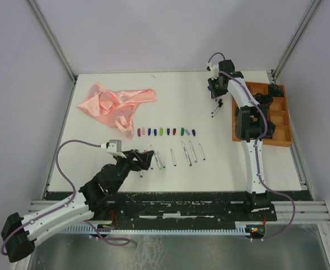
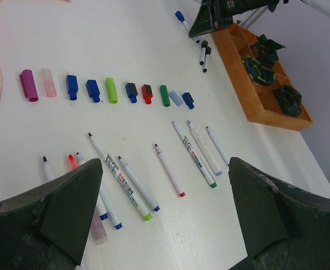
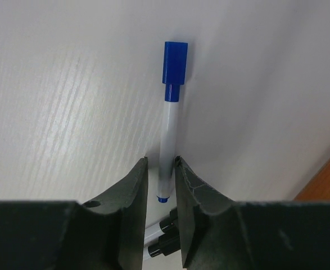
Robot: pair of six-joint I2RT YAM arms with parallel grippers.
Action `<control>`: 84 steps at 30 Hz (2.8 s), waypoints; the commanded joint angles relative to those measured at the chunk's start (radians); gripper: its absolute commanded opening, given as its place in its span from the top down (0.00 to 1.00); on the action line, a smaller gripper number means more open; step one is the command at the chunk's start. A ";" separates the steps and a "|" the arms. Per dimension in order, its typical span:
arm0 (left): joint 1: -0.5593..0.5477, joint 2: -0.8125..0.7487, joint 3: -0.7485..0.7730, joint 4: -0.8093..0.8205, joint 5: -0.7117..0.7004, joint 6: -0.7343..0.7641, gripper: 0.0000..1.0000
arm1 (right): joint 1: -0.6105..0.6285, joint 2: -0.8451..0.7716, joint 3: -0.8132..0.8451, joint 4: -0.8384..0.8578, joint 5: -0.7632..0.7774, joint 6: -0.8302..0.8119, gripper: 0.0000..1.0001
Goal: Open the pen caps
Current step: Pick up the pen from the center of the board, then open the pen cap from the pen.
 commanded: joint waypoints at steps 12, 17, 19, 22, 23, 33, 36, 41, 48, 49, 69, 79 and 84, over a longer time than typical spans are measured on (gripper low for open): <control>0.003 -0.010 0.011 0.060 -0.026 -0.022 0.00 | -0.003 0.008 0.018 -0.001 -0.042 0.038 0.98; 0.002 -0.029 0.007 0.088 0.019 -0.026 0.00 | -0.005 -0.099 -0.058 0.039 -0.161 0.120 1.00; 0.003 -0.040 0.003 0.110 0.043 -0.032 0.00 | -0.010 -0.151 -0.095 0.062 -0.215 0.163 1.00; 0.002 -0.051 -0.001 0.157 0.084 -0.041 0.00 | -0.026 -0.228 -0.165 0.106 -0.307 0.236 1.00; 0.002 -0.052 -0.003 0.175 0.096 -0.047 0.00 | -0.032 -0.254 -0.195 0.127 -0.353 0.269 1.00; 0.046 0.092 0.073 0.436 0.281 -0.094 0.01 | -0.065 -0.592 -0.594 0.324 -0.722 0.508 1.00; 0.103 0.183 0.156 0.516 0.437 -0.123 0.01 | -0.066 -0.748 -0.775 0.412 -0.817 0.586 1.00; 0.227 0.348 0.246 0.700 0.663 -0.255 0.01 | -0.065 -0.958 -0.972 0.492 -0.954 0.666 1.00; 0.279 0.581 0.392 0.894 0.812 -0.386 0.01 | -0.065 -1.181 -1.163 0.698 -1.120 0.833 1.00; 0.279 0.612 0.414 0.915 0.824 -0.400 0.00 | -0.066 -1.207 -1.189 0.744 -1.129 0.865 1.00; 0.278 1.050 0.753 1.087 0.851 -0.524 0.09 | 0.032 -1.383 -1.320 0.879 -1.182 0.907 1.00; 0.271 1.065 0.775 1.069 0.886 -0.540 0.29 | 0.065 -1.373 -1.313 0.806 -1.178 0.836 1.00; 0.264 1.071 0.777 1.071 0.902 -0.551 0.41 | 0.075 -1.368 -1.312 0.790 -1.175 0.815 1.00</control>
